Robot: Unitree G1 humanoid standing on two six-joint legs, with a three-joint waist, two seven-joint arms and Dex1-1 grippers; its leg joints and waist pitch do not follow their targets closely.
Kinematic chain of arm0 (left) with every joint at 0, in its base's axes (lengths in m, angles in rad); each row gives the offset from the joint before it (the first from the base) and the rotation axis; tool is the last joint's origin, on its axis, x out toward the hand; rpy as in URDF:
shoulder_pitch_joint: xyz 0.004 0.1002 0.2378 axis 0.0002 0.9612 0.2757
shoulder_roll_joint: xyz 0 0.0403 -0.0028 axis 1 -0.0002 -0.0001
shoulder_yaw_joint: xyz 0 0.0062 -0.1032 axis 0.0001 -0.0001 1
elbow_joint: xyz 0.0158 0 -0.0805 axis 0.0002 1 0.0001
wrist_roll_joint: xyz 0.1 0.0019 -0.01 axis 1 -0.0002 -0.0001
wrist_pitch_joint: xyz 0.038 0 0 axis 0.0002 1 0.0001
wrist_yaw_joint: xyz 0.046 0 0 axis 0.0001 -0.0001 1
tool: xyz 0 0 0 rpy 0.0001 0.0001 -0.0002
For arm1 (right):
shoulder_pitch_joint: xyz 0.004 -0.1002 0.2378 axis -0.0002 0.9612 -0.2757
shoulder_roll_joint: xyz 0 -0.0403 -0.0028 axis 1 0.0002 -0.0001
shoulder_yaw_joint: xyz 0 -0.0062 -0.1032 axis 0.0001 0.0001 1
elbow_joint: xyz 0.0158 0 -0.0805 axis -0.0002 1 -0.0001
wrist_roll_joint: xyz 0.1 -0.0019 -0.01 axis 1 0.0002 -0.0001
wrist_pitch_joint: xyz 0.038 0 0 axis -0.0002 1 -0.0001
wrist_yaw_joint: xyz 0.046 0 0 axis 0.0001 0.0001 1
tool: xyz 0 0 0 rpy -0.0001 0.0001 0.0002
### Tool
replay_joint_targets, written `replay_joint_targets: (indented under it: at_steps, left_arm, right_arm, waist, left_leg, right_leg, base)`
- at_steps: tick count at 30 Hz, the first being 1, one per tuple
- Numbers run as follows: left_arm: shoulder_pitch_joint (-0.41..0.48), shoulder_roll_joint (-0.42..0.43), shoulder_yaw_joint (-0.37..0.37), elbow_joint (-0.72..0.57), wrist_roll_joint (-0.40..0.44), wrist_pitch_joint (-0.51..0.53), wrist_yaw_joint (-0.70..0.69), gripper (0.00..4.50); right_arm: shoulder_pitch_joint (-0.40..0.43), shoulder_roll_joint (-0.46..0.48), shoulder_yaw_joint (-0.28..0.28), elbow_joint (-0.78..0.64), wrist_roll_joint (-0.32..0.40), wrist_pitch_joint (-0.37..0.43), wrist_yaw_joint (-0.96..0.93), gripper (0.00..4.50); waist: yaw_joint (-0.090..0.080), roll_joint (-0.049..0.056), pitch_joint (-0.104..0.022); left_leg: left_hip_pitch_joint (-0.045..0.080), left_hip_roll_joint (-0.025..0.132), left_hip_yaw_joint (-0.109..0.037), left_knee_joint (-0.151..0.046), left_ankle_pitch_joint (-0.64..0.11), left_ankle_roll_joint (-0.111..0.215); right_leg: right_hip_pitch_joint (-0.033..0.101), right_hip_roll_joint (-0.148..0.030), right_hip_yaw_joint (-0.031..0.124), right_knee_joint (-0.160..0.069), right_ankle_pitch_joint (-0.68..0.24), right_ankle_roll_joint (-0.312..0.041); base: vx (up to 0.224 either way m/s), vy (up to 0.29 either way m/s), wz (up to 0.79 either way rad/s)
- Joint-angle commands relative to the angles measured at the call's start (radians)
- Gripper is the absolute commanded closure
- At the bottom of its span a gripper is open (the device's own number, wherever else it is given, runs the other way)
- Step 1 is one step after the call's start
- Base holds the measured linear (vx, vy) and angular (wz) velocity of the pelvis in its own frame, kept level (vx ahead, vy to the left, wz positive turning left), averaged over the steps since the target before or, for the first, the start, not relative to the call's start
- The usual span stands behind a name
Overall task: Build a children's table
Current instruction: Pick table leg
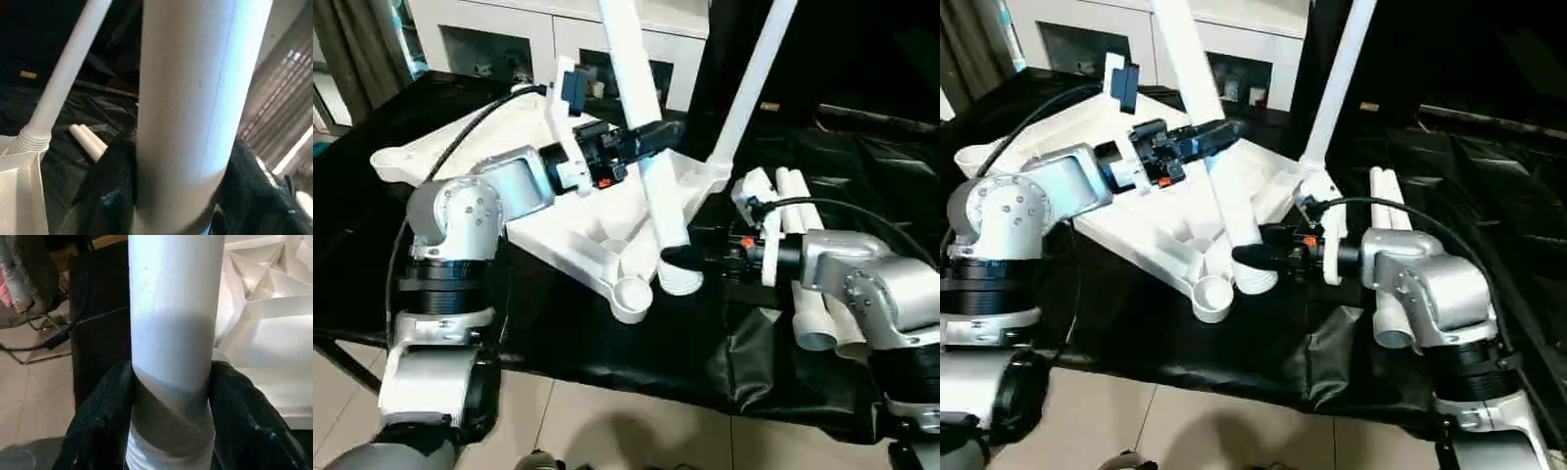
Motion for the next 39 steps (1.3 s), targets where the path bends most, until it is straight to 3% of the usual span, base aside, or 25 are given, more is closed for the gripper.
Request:
replay_joint_targets:
  at_steps: [1, 3, 8, 12, 13, 15, 17, 20, 23, 28, 39]
  left_arm:
    - [-0.005, -0.012, -0.010, -0.012, 0.020, -0.024, 0.042, 1.87]
    - [0.027, -0.030, -0.041, -0.038, 0.089, -0.055, 0.123, 1.62]
    - [0.048, -0.058, -0.042, -0.083, 0.070, -0.031, 0.149, 1.54]
    - [0.046, -0.075, -0.042, -0.084, 0.086, -0.044, 0.187, 1.93]
    - [0.043, -0.075, -0.039, -0.079, 0.093, -0.053, 0.196, 2.00]
    - [0.039, -0.078, -0.028, -0.071, 0.094, -0.063, 0.213, 2.10]
    - [0.038, -0.074, -0.023, -0.068, 0.101, -0.072, 0.221, 2.35]
    - [0.042, -0.068, -0.021, -0.074, 0.086, -0.060, 0.198, 2.55]
    - [0.051, -0.056, -0.045, -0.101, 0.068, -0.048, 0.157, 2.63]
    - [0.062, -0.020, -0.106, -0.139, 0.060, -0.026, 0.081, 2.66]
    - [0.059, 0.032, -0.211, -0.193, 0.043, -0.005, -0.076, 2.66]
  right_arm:
    - [-0.004, 0.001, 0.000, -0.012, -0.004, 0.004, -0.020, 2.59]
    - [-0.004, 0.023, -0.009, -0.011, -0.013, -0.006, -0.054, 2.59]
    - [-0.009, 0.028, -0.003, -0.005, -0.020, -0.013, -0.063, 2.59]
    - [-0.017, 0.037, 0.004, 0.006, -0.021, -0.020, -0.078, 2.59]
    - [-0.019, 0.041, 0.004, 0.008, -0.022, -0.021, -0.081, 2.59]
    - [-0.022, 0.046, 0.005, 0.011, -0.026, -0.023, -0.086, 2.59]
    - [-0.025, 0.052, 0.005, 0.013, -0.029, -0.028, -0.093, 2.59]
    - [-0.024, 0.050, 0.017, 0.011, -0.040, -0.046, -0.089, 2.59]
    - [-0.020, 0.053, 0.003, 0.005, -0.003, -0.023, -0.070, 1.89]
    - [-0.025, 0.023, 0.008, 0.009, 0.015, 0.001, -0.032, 1.52]
    - [-0.028, -0.026, 0.044, 0.006, 0.041, 0.029, 0.062, 1.49]
  waist:
    - [0.003, -0.005, -0.082]
    - [0.002, -0.002, -0.082]
    - [0.002, -0.006, -0.082]
    - [0.001, -0.007, -0.081]
    - [0.000, -0.021, -0.081]
    - [0.002, -0.012, -0.081]
    - [0.001, -0.013, -0.081]
    - [0.001, -0.012, -0.081]
    - [0.001, -0.013, -0.080]
    - [0.002, -0.010, -0.080]
    - [0.003, -0.012, -0.080]
  left_leg:
    - [0.011, 0.054, -0.025, -0.058, -0.082, 0.017]
    - [0.009, 0.056, -0.028, -0.059, -0.081, 0.017]
    - [0.008, 0.054, -0.025, -0.058, -0.066, 0.023]
    - [0.009, 0.054, -0.026, -0.058, -0.082, 0.022]
    - [0.008, 0.053, -0.025, -0.058, -0.081, 0.025]
    - [0.008, 0.054, -0.026, -0.059, -0.078, 0.024]
    - [0.010, 0.055, -0.026, -0.059, -0.076, 0.022]
    - [0.010, 0.055, -0.026, -0.059, -0.079, 0.019]
    - [0.010, 0.054, -0.025, -0.059, -0.078, 0.020]
    - [0.012, 0.056, -0.026, -0.061, -0.079, 0.019]
    - [0.010, 0.056, -0.026, -0.060, -0.082, 0.015]
  right_leg:
    - [0.062, -0.081, 0.061, -0.073, -0.224, -0.152]
    - [0.063, -0.080, 0.061, -0.071, -0.218, -0.140]
    - [0.063, -0.080, 0.061, -0.071, -0.206, -0.147]
    - [0.061, -0.079, 0.061, -0.075, -0.234, -0.135]
    - [0.062, -0.078, 0.060, -0.076, -0.240, -0.129]
    - [0.060, -0.080, 0.061, -0.076, -0.248, -0.122]
    - [0.059, -0.079, 0.061, -0.074, -0.240, -0.123]
    - [0.059, -0.080, 0.061, -0.074, -0.238, -0.127]
    - [0.059, -0.080, 0.061, -0.073, -0.234, -0.126]
    - [0.058, -0.080, 0.062, -0.071, -0.228, -0.135]
    - [0.060, -0.081, 0.063, -0.071, -0.237, -0.136]
  base:
    - [0.000, 0.000, 0.00]
    - [0.000, 0.000, 0.00]
    - [0.000, 0.000, 0.00]
    - [0.000, 0.000, 0.00]
    - [0.000, 0.000, 0.00]
    - [0.000, 0.000, 0.00]
    - [0.000, 0.000, 0.00]
    - [0.000, 0.000, 0.00]
    - [0.000, 0.000, 0.00]
    - [0.000, 0.000, 0.00]
    - [0.000, 0.000, 0.00]
